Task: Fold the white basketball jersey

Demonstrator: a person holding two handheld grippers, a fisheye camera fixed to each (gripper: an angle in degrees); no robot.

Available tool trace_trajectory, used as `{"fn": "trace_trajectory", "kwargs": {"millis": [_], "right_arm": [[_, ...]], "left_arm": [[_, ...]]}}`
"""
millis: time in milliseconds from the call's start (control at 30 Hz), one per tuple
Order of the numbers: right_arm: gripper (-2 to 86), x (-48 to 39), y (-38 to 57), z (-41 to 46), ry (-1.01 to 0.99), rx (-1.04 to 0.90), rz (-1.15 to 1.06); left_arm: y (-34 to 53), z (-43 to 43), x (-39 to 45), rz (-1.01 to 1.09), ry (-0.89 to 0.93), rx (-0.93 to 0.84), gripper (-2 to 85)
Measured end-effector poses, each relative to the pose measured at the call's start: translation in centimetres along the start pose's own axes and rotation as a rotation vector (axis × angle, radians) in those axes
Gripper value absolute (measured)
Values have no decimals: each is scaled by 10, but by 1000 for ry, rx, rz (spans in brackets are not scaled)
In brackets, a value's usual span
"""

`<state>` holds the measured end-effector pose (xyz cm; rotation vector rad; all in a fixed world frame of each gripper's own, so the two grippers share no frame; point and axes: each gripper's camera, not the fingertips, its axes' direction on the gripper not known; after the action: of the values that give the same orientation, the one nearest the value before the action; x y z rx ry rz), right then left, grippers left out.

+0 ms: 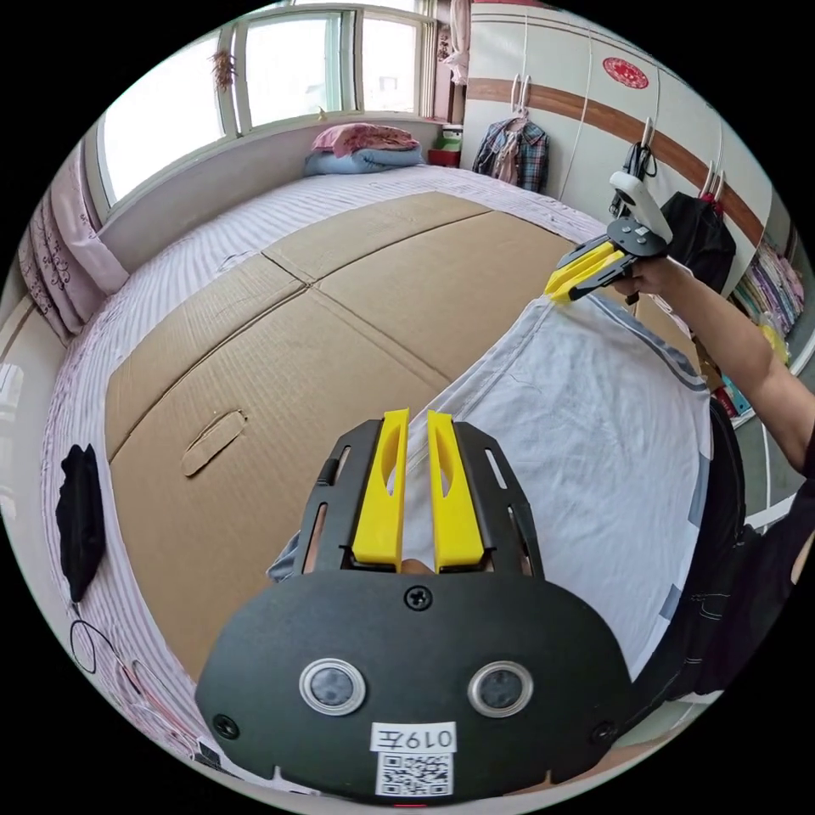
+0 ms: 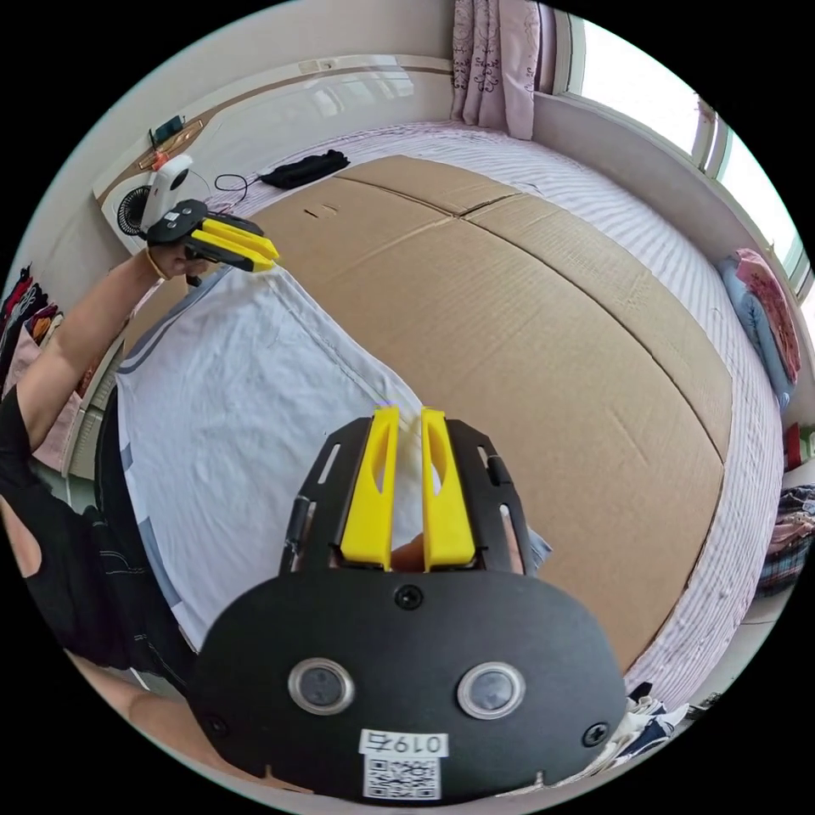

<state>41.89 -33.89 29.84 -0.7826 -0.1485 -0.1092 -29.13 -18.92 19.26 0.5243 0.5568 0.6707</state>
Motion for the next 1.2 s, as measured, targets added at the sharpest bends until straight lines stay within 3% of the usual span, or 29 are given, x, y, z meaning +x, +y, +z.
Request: {"fn": "trace_trajectory", "kwargs": {"millis": [433, 700, 900, 1200], "right_arm": [[-3, 7, 14, -2, 3, 32, 52], [11, 30, 57, -16, -37, 115, 99], [22, 41, 88, 17, 3, 20, 105], [-8, 58, 145, 59, 32, 26, 108]], "left_arm": [[1, 9, -4, 3, -60, -43, 9], [41, -31, -31, -54, 35, 45, 10], [64, -23, -33, -53, -50, -98, 11], [89, -33, -22, -83, -64, -68, 15]]}}
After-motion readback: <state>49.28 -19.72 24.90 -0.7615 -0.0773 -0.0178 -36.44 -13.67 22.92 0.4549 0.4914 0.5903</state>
